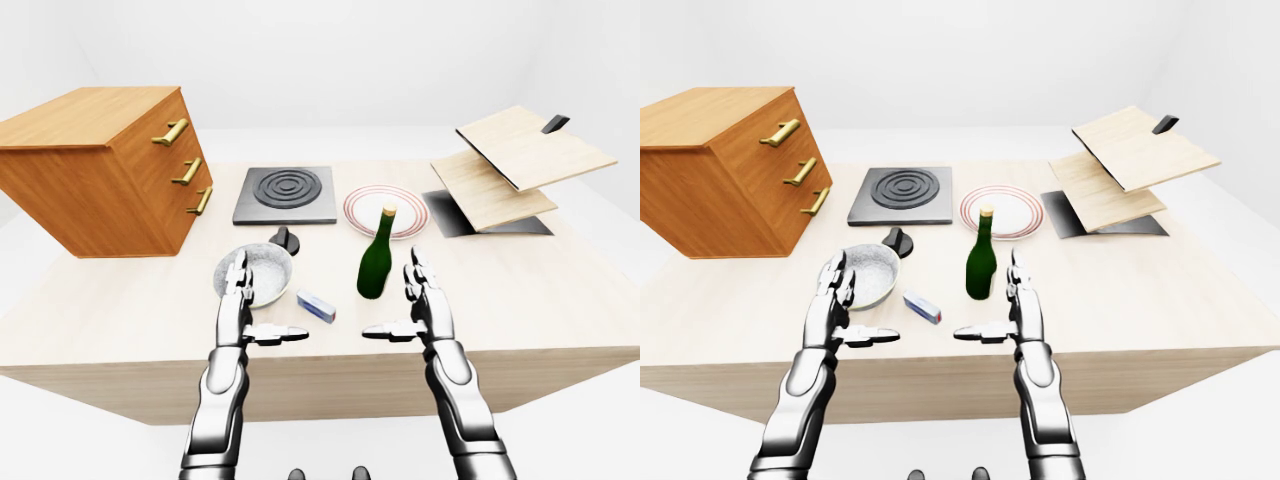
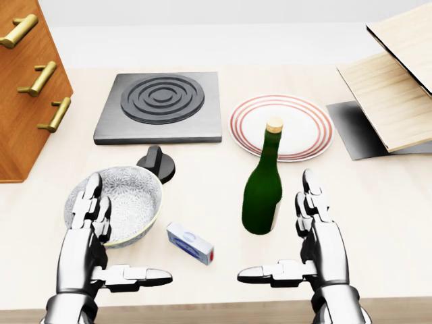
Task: Put the bowl on the top of the cabinet.
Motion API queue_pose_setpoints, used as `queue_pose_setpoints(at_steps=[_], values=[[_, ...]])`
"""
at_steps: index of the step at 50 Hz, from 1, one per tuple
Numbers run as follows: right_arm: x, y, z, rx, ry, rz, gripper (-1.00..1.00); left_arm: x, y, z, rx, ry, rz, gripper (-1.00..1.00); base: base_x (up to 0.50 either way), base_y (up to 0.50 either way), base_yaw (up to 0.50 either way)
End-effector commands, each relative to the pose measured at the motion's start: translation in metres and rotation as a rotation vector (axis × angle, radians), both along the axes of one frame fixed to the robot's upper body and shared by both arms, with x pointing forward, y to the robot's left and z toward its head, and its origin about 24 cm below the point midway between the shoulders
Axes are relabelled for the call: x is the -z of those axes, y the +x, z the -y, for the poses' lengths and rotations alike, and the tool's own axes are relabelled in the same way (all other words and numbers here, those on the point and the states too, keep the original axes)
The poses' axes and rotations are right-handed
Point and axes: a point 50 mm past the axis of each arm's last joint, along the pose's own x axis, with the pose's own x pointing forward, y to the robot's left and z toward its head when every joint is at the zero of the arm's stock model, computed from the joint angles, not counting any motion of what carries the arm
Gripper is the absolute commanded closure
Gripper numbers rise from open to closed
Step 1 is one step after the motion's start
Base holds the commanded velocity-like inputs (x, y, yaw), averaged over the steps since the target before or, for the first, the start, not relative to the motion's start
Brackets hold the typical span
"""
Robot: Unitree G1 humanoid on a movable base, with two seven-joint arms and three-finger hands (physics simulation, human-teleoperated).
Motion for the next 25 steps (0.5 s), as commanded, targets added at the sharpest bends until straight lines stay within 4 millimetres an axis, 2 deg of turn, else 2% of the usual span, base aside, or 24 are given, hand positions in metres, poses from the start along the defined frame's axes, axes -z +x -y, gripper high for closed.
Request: queue_pose_setpoints(at_steps=[1,16,21,24,25], values=[[0.002,0.0,0.006,-0.014,0.022,0.026,-1.0,-0.003,-0.001,-0.009,-0.028,0.007,0.014,-1.0,0.0,0.0,0.0],[0.002,0.0,0.006,-0.011,0.019,0.033,-1.0,-0.004,-0.001,-0.01,-0.029,0.002,0.017,-1.0,0.0,0.0,0.0],[-0.027,-0.018,0.001,-0.007,-0.108,0.161,-1.0,-0.033,-0.018,-0.014,-0.067,0.02,0.196,-1.0,0.0,0.0,0.0],[-0.046,-0.028,0.005,0.048,-0.162,0.243,-1.0,-0.064,-0.045,-0.016,-0.128,0.06,0.323,-1.0,0.0,0.0,0.0],[-0.051,-0.029,0.005,0.054,-0.167,0.261,-1.0,-0.07,-0.049,-0.018,-0.147,0.069,0.348,-1.0,0.0,0.0,0.0]])
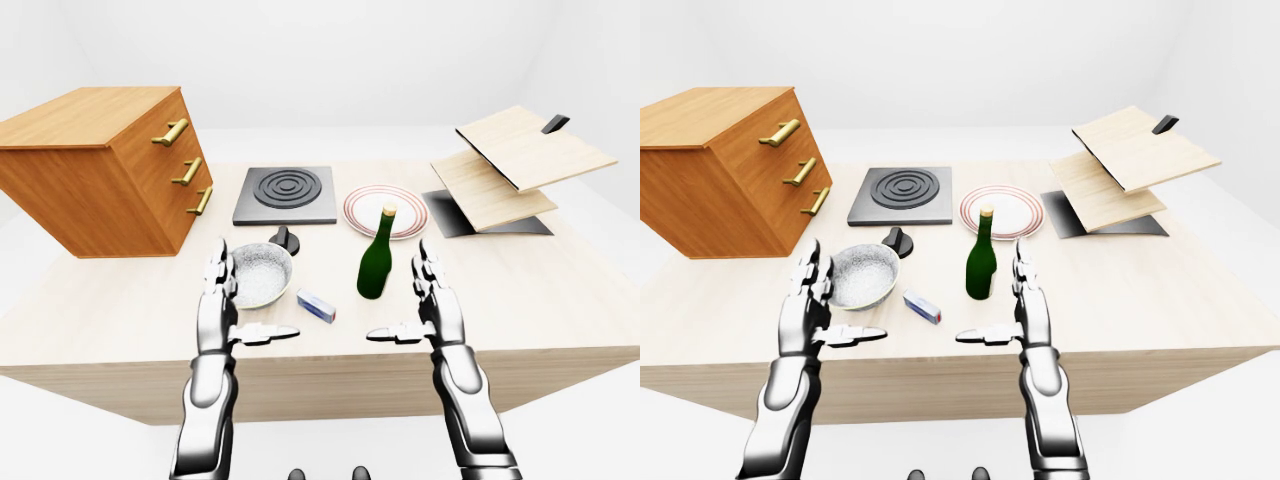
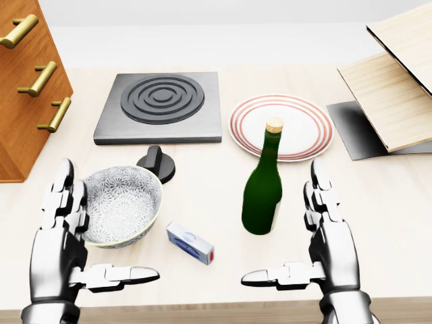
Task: Put the bowl on the top of the cabinet.
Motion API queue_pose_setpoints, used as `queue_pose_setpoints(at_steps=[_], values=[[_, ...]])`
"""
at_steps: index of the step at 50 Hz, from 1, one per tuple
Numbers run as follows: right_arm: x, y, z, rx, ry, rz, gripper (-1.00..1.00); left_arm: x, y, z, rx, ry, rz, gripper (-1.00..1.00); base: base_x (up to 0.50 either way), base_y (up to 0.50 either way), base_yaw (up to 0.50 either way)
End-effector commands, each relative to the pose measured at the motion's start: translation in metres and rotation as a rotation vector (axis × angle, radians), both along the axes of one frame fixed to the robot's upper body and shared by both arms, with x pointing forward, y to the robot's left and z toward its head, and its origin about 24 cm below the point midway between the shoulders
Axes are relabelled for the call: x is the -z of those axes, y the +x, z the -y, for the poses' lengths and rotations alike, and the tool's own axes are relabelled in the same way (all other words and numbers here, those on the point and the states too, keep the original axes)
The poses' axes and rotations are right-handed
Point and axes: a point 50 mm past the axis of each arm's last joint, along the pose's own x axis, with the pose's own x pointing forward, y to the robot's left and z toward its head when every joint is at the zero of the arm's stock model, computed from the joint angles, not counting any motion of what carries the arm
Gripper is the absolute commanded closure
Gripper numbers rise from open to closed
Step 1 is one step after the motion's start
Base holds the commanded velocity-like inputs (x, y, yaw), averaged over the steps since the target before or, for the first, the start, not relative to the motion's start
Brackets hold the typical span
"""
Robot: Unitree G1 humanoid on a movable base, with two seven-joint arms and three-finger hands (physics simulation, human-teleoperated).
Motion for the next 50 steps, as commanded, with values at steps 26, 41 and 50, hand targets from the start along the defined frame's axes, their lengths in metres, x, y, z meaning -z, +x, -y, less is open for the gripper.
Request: queue_pose_setpoints(at_steps=[26,41,50], values=[[-0.06,-0.032,0.006,0.133,-0.203,0.26,-1.0,-0.055,-0.044,-0.013,-0.158,0.068,0.23,-1.0,0.0,0.17,0.0],[-0.057,-0.031,0.006,0.126,-0.203,0.243,-1.0,-0.055,-0.044,-0.011,-0.146,0.069,0.231,-1.0,0.0,0.5,0.0],[-0.045,-0.029,0.007,0.131,-0.206,0.192,-1.0,-0.053,-0.043,-0.011,-0.14,0.069,0.223,-1.0,0.0,0.5,0.0]])
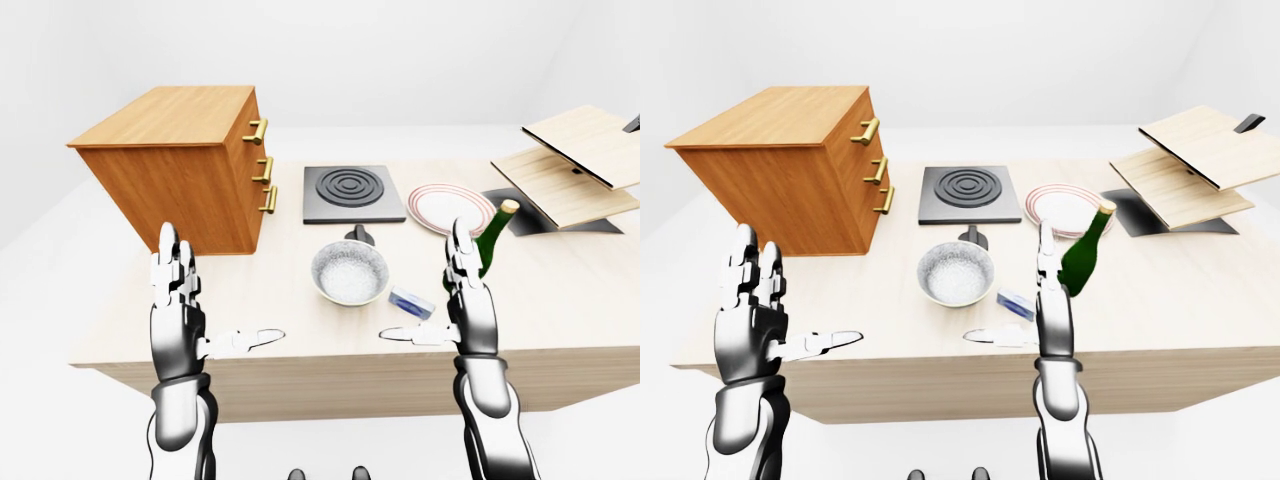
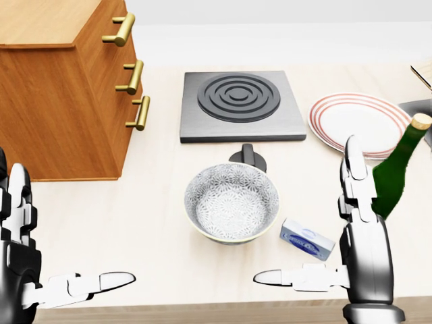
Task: Put the bowl on the top of the cabinet.
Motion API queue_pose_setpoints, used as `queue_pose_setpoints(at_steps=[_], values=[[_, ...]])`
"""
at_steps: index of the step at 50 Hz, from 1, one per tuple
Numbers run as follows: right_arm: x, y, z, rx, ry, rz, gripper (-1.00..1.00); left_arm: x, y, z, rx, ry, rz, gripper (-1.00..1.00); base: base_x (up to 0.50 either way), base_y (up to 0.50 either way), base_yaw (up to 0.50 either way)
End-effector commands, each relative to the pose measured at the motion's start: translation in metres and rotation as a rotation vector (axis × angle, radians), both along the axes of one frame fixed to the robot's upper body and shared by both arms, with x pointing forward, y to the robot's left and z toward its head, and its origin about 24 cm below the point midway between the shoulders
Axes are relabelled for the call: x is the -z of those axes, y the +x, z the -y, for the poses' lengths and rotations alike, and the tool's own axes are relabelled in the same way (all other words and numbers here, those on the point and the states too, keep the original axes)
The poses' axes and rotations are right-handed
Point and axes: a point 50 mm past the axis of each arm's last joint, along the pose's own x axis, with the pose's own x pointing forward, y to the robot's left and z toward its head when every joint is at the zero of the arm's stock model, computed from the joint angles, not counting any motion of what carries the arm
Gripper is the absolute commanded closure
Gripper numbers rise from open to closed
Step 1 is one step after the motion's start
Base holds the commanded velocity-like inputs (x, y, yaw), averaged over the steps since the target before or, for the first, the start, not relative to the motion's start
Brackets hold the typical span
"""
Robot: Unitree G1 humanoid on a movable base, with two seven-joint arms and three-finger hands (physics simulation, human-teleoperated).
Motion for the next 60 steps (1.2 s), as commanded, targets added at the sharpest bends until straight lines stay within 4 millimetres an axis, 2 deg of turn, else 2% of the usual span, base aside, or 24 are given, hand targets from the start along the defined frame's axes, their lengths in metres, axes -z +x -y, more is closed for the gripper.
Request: queue_pose_setpoints(at_steps=[1,2,3,4,5,7,8,9,11,13,14,15,16,17,20,22,23,43,53,55,56,58,60], values=[[0.012,0.001,0.001,0.009,-0.002,-0.05,-1.0,0.002,0.0,0.001,0.007,0.001,-0.01,-1.0,0.0,0.5,0.0],[0.002,0.0,-0.001,-0.004,-0.002,-0.008,-1.0,0.002,0.0,0.001,0.007,0.001,-0.01,-1.0,0.0,0.5,0.0],[0.007,0.001,0.0,0.002,-0.002,-0.029,-1.0,0.002,-0.001,0.001,0.008,0.002,-0.009,-1.0,0.0,0.5,0.0],[0.001,0.0,-0.001,-0.007,-0.003,-0.004,-1.0,0.001,-0.001,0.001,0.008,0.002,-0.007,-1.0,0.0,0.5,0.0],[0.007,0.001,0.0,0.001,-0.002,-0.033,-1.0,0.001,-0.001,0.001,0.009,0.002,-0.006,-1.0,0.0,0.5,0.0],[-0.003,0.0,-0.002,-0.013,-0.003,0.011,-1.0,0.0,-0.001,0.001,0.01,0.002,-0.003,-1.0,0.0,0.5,0.0],[0.011,0.001,0.0,0.004,-0.002,-0.049,-1.0,0.0,-0.001,0.001,0.011,0.002,-0.001,-1.0,0.0,0.5,0.0],[0.003,0.001,-0.001,-0.007,-0.002,-0.013,-1.0,0.0,-0.001,0.001,0.011,0.003,0.0,-1.0,0.0,0.5,0.0],[0.012,0.001,0.0,0.003,-0.002,-0.054,-1.0,0.0,-0.002,0.002,0.015,0.004,-0.001,-1.0,0.0,0.5,0.0],[-0.001,0.0,-0.002,-0.015,-0.002,0.002,-1.0,0.001,-0.001,0.002,0.019,0.003,-0.006,-1.0,0.0,0.5,0.0],[0.012,0.001,0.0,0.001,0.0,-0.053,-1.0,0.001,-0.001,0.002,0.019,0.003,-0.006,-1.0,0.0,0.5,0.0],[0.014,0.002,0.0,0.002,-0.001,-0.062,-1.0,0.001,-0.001,0.002,0.019,0.004,-0.006,-1.0,0.0,0.5,0.0],[0.008,0.001,-0.001,-0.007,-0.001,-0.034,-1.0,0.001,-0.001,0.002,0.02,0.004,-0.007,-1.0,0.0,0.5,0.0],[0.013,0.002,-0.001,-0.001,-0.001,-0.058,-1.0,0.001,-0.001,0.002,0.02,0.003,-0.008,-1.0,0.0,0.5,0.0],[-0.002,0.0,-0.003,-0.02,-0.002,0.007,-1.0,0.001,-0.001,0.002,0.021,0.003,-0.009,-1.0,0.0,0.5,0.0],[0.015,0.002,-0.001,-0.001,-0.001,-0.064,-1.0,0.002,-0.001,0.002,0.021,0.003,-0.012,-1.0,0.0,0.5,0.0],[0.016,0.002,-0.001,0.0,-0.001,-0.069,-1.0,0.002,-0.001,0.002,0.021,0.003,-0.012,-1.0,0.0,0.5,0.0],[0.021,0.004,-0.001,-0.009,0.005,-0.091,-1.0,0.005,0.001,0.003,0.026,0.004,-0.023,-1.0,0.0,0.49,0.0],[0.022,0.006,-0.001,-0.021,0.016,-0.095,-1.0,0.003,0.0,0.004,0.03,0.005,-0.016,-1.0,0.0,0.09,0.0],[0.013,0.005,-0.003,-0.035,0.018,-0.059,-1.0,0.004,0.0,0.004,0.031,0.005,-0.019,-1.0,0.0,0.0,0.0],[0.021,0.005,-0.002,-0.028,0.02,-0.094,-1.0,0.004,0.0,0.004,0.032,0.005,-0.02,-1.0,0.0,0.0,0.0],[0.008,0.004,-0.004,-0.044,0.019,-0.04,-1.0,0.004,0.0,0.004,0.032,0.005,-0.019,-1.0,0.0,0.0,0.0],[0.005,0.003,-0.005,-0.05,0.019,-0.024,-1.0,0.003,0.0,0.004,0.033,0.005,-0.018,-1.0,0.2,0.0,0.0]])
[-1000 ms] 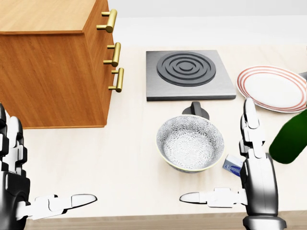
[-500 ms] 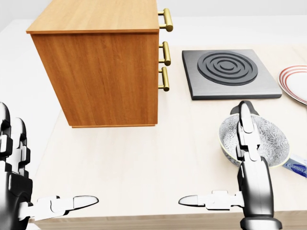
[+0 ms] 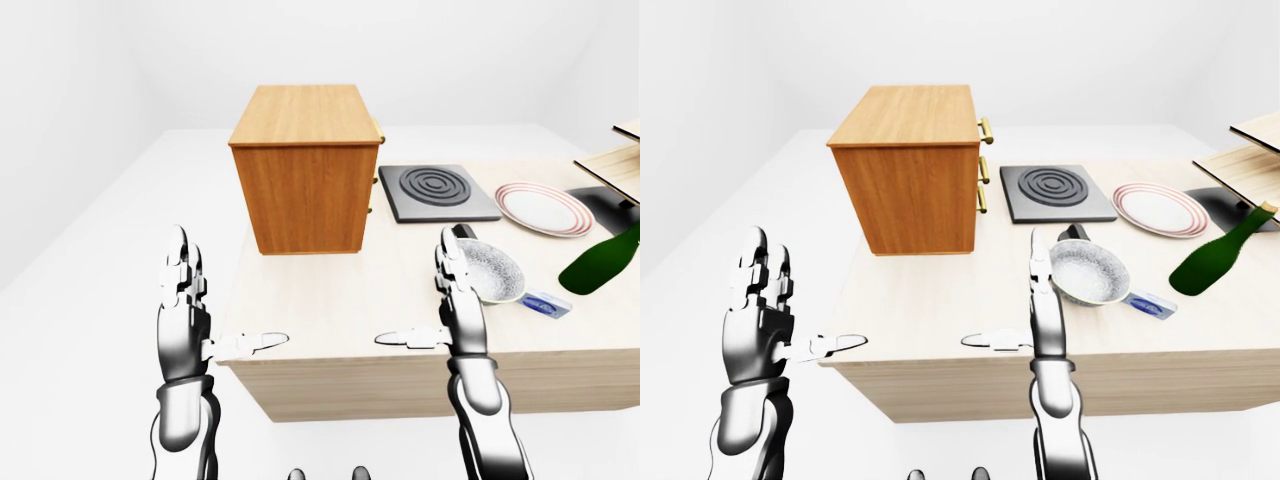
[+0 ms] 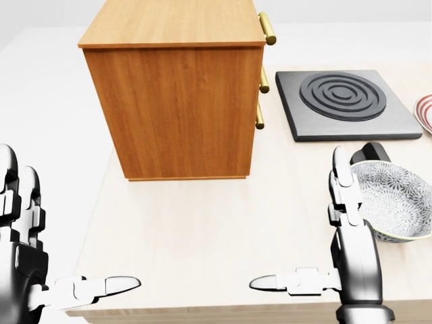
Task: Put the bowl on the top of the cabinet.
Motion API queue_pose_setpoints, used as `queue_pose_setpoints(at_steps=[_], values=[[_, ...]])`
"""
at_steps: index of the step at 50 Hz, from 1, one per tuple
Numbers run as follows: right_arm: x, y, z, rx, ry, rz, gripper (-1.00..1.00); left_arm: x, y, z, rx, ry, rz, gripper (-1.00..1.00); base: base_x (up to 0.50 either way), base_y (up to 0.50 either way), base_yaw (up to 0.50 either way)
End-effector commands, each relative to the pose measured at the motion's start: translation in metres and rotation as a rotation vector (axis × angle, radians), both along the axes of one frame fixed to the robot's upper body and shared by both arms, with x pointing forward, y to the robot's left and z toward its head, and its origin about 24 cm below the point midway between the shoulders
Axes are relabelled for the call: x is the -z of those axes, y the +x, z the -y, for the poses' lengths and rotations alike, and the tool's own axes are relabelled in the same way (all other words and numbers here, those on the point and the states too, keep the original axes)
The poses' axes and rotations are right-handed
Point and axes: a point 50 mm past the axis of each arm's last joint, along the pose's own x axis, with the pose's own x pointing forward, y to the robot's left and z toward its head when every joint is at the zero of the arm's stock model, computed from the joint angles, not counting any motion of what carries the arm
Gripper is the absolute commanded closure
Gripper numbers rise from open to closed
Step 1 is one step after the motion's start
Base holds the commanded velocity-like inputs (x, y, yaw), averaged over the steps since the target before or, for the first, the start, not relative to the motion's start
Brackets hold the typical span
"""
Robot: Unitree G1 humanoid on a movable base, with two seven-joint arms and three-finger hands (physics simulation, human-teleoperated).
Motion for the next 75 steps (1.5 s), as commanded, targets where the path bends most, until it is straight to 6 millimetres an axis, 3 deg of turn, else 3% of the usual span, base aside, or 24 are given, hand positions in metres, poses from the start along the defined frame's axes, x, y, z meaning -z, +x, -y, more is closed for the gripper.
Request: queue_pose_setpoints(at_steps=[1,9,11,12,14,15,16,18,20,23,26,28,30,33,34,44,46,48,52,55,59,62,67,75], values=[[-0.005,0.0,-0.002,-0.017,0.008,0.022,-1.0,-0.001,0.0,0.001,0.006,0.0,0.003,-1.0,0.23,0.0,0.0],[-0.015,-0.002,-0.004,-0.03,0.008,0.064,-1.0,-0.002,-0.001,0.0,0.01,-0.002,0.008,-1.0,0.28,0.0,0.0],[0.002,0.0,-0.002,-0.011,0.007,-0.008,-1.0,-0.002,-0.001,0.0,0.01,-0.003,0.009,-1.0,0.3,0.0,0.0],[-0.012,-0.002,-0.004,-0.026,0.007,0.048,-1.0,-0.002,-0.001,0.0,0.01,-0.002,0.009,-1.0,0.3,0.0,0.0],[-0.003,-0.001,-0.003,-0.017,0.006,0.01,-1.0,-0.002,-0.001,0.0,0.011,-0.002,0.008,-1.0,0.32,0.0,0.0],[-0.015,-0.002,-0.004,-0.03,0.005,0.062,-1.0,-0.002,-0.001,0.0,0.011,-0.002,0.009,-1.0,0.32,0.0,0.0],[-0.003,-0.001,-0.003,-0.018,0.005,0.014,-1.0,-0.002,-0.001,0.0,0.011,-0.002,0.009,-1.0,0.33,0.0,0.0],[-0.012,-0.001,-0.003,-0.028,0.007,0.052,-1.0,-0.002,-0.001,0.0,0.012,-0.002,0.009,-1.0,0.33,0.0,0.0],[0.002,0.0,-0.002,-0.012,0.009,-0.007,-1.0,-0.001,0.0,0.0,0.012,-0.003,0.006,-1.0,0.33,0.0,0.0],[-0.007,0.0,-0.003,-0.021,0.01,0.029,-1.0,0.001,0.002,0.0,0.011,-0.004,-0.004,-1.0,0.33,0.0,0.0],[0.004,0.0,-0.002,-0.009,0.009,-0.018,-1.0,0.002,0.001,0.0,0.011,-0.004,-0.007,-1.0,0.33,0.0,0.0],[-0.011,-0.001,-0.003,-0.026,0.009,0.048,-1.0,0.002,0.001,0.0,0.012,-0.004,-0.007,-1.0,0.33,0.0,0.0],[0.005,0.001,-0.002,-0.01,0.01,-0.023,-1.0,0.002,0.002,0.001,0.013,-0.004,-0.008,-1.0,0.33,0.0,0.0],[-0.007,0.001,-0.002,-0.025,0.01,0.03,-1.0,0.002,0.002,0.001,0.015,-0.003,-0.008,-1.0,0.33,0.0,0.0],[0.0,0.001,-0.002,-0.016,0.011,-0.003,-1.0,0.002,0.002,0.001,0.014,-0.003,-0.007,-1.0,0.33,0.0,0.0],[-0.013,-0.001,-0.003,-0.032,0.01,0.055,-1.0,0.002,0.002,0.001,0.015,-0.004,-0.008,-1.0,0.33,0.0,0.0],[0.006,0.001,-0.002,-0.016,0.016,-0.025,-1.0,0.002,0.002,0.001,0.016,-0.006,-0.006,-1.0,0.19,0.0,0.0],[-0.01,-0.001,-0.004,-0.04,0.019,0.042,-1.0,0.002,0.002,0.001,0.017,-0.007,-0.009,-1.0,0.0,0.0,0.0],[-0.014,-0.001,-0.005,-0.043,0.016,0.058,-1.0,-0.001,0.001,0.001,0.018,-0.006,0.006,-1.0,0.0,0.0,0.0],[0.003,0.0,-0.003,-0.025,0.018,-0.013,-1.0,0.0,0.002,0.001,0.015,0.001,0.002,-1.0,0.0,0.0,0.0],[-0.012,-0.001,-0.004,-0.041,0.018,0.051,-1.0,-0.001,0.001,0.001,0.022,-0.009,0.006,-1.0,0.0,0.0,0.0],[0.003,0.002,-0.002,-0.011,0.007,-0.011,-1.0,0.0,0.002,0.002,0.023,-0.007,0.003,-1.0,0.0,0.0,0.0],[-0.035,-0.003,0.005,0.055,-0.134,0.15,-1.0,0.002,0.003,0.002,0.023,-0.005,-0.009,-1.0,0.0,0.0,0.0],[-0.066,-0.017,0.005,0.066,-0.342,0.256,-1.0,0.005,0.005,0.003,0.021,-0.003,-0.021,-1.0,0.0,0.0,0.0]])
